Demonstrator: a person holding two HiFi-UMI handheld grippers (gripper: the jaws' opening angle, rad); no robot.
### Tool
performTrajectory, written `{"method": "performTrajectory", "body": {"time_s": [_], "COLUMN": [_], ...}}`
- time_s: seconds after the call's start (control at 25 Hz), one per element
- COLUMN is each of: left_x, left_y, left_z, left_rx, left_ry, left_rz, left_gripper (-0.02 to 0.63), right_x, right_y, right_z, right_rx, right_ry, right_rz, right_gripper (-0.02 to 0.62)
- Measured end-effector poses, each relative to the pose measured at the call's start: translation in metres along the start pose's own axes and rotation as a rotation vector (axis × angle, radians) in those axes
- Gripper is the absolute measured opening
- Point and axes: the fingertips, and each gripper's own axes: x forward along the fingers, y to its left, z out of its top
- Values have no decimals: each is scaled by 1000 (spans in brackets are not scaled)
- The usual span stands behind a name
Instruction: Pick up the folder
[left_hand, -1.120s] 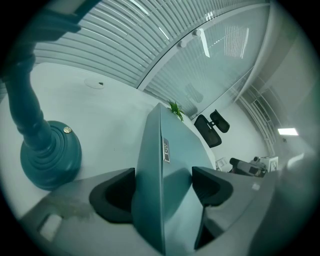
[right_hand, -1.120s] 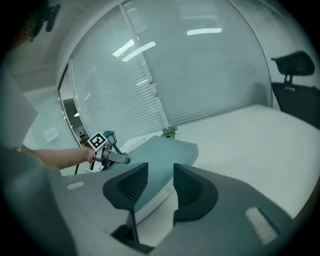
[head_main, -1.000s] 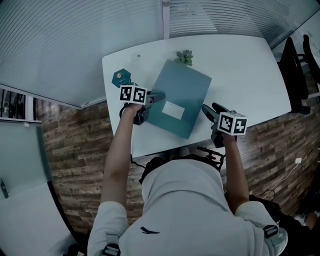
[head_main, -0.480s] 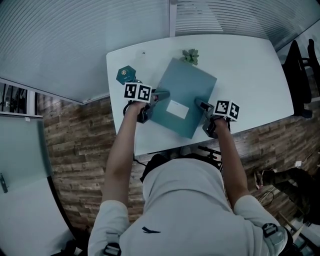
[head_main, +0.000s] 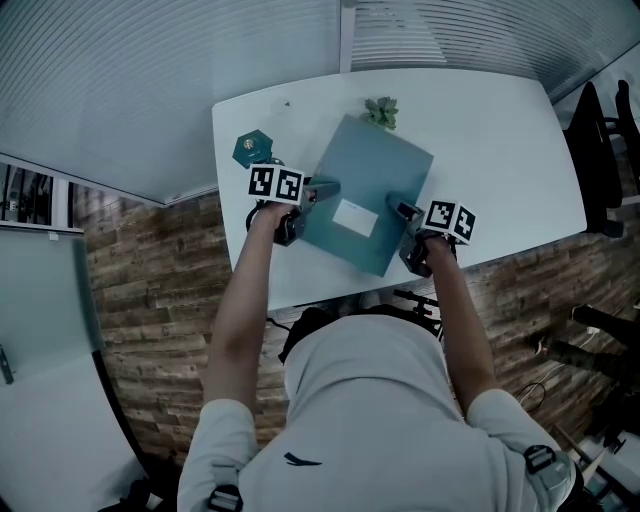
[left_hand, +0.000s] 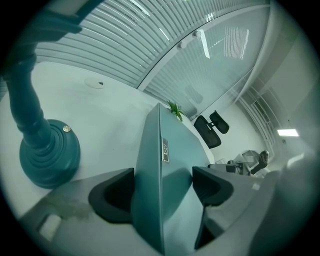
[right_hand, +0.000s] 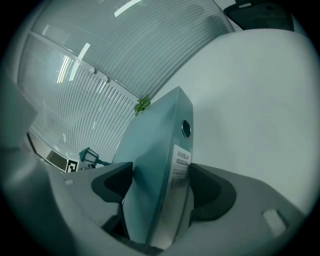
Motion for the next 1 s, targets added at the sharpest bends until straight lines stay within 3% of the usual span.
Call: {"method": "performTrajectory", "body": {"time_s": [0.24,0.6,0.84,1.0], "left_x": [2,-8,-19,-33], "left_y": [-5,-20,-27,-40], "left_z": [-3,-19,-20,-15], "left_rx": [45,50,76,133], "left_ry": [-2,-75,-190,-329], "left_rz": [32,54,53,32], "left_gripper": [380,382,383,383], "right_x": [-1,-13,-26,-41], "right_y": [-1,4,20,35], "right_z": [1,-1,13,25], "right_rx": [0,-55,-134,-206], "right_ry": [-56,-160,-298,-390], "right_rz": [-3,27,100,194], "right_gripper": [364,373,373,348]}}
